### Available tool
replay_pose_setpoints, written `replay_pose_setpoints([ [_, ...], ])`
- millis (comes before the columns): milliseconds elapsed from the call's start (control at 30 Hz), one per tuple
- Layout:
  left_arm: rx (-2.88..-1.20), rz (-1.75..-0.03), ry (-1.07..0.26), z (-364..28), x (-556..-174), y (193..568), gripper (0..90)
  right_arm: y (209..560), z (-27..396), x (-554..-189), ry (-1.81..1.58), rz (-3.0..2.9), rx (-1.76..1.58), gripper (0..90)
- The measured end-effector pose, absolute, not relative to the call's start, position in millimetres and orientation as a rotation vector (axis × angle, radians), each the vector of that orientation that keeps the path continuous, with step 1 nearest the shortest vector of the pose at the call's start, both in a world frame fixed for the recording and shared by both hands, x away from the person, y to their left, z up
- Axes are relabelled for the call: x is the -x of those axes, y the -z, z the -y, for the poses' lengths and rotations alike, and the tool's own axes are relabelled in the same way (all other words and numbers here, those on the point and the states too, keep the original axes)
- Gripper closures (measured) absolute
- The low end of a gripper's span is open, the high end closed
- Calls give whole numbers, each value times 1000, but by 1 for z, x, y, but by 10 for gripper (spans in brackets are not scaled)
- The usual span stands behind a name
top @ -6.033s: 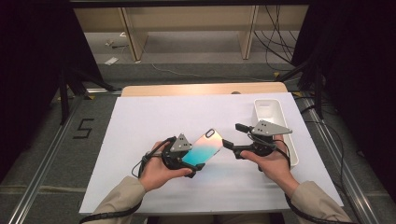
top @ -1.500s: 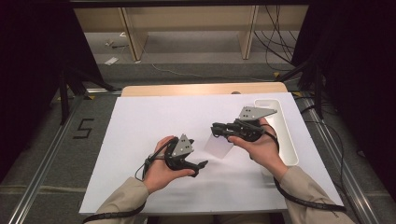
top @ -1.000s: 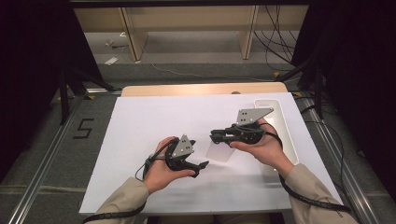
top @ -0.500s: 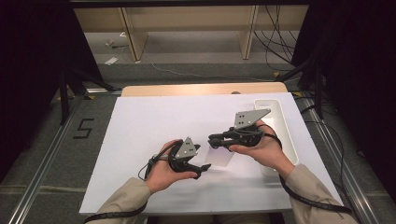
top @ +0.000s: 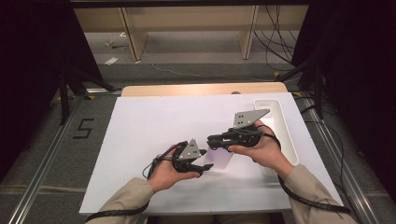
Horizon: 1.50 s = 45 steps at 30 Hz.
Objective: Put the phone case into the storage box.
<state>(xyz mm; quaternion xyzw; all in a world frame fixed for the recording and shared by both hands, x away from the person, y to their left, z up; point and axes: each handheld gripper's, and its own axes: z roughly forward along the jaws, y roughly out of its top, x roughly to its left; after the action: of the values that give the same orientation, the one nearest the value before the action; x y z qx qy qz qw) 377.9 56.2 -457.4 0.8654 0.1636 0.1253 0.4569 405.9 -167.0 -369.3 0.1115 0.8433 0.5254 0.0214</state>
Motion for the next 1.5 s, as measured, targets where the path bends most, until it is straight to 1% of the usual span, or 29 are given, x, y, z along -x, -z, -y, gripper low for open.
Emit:
replay_pose_setpoints([
  [167, -2113, -384, -277, -55, -378, 456, 555, 372, 166, -407, -1635, -2619, -357, 802],
  [267, -2109, -378, -274, -54, -377, 455, 649, 375, 166, -408, -1634, -2614, -368, 802],
  [500, -2130, -398, -260, -56, -377, 452, 710, 376, 165, -408, -1644, -2620, -373, 801],
  [733, -2137, -397, -276, -57, -377, 448, 748, 374, 167, -408, -1664, -2619, -366, 790],
  [1367, -2152, -393, -261, -58, -376, 446, 771, 374, 167, -409, -1655, -2612, -312, 763],
  [1433, -2153, -391, -256, -58, -376, 446, 776, 374, 167, -409, -1650, -2614, -304, 749],
  [1467, -2158, -389, -256, -59, -376, 446, 782, 374, 168, -409, -1645, -2612, -299, 732],
  [1500, -2149, -388, -275, -59, -376, 446, 809, 373, 168, -409, -1641, -2609, -305, 700],
])
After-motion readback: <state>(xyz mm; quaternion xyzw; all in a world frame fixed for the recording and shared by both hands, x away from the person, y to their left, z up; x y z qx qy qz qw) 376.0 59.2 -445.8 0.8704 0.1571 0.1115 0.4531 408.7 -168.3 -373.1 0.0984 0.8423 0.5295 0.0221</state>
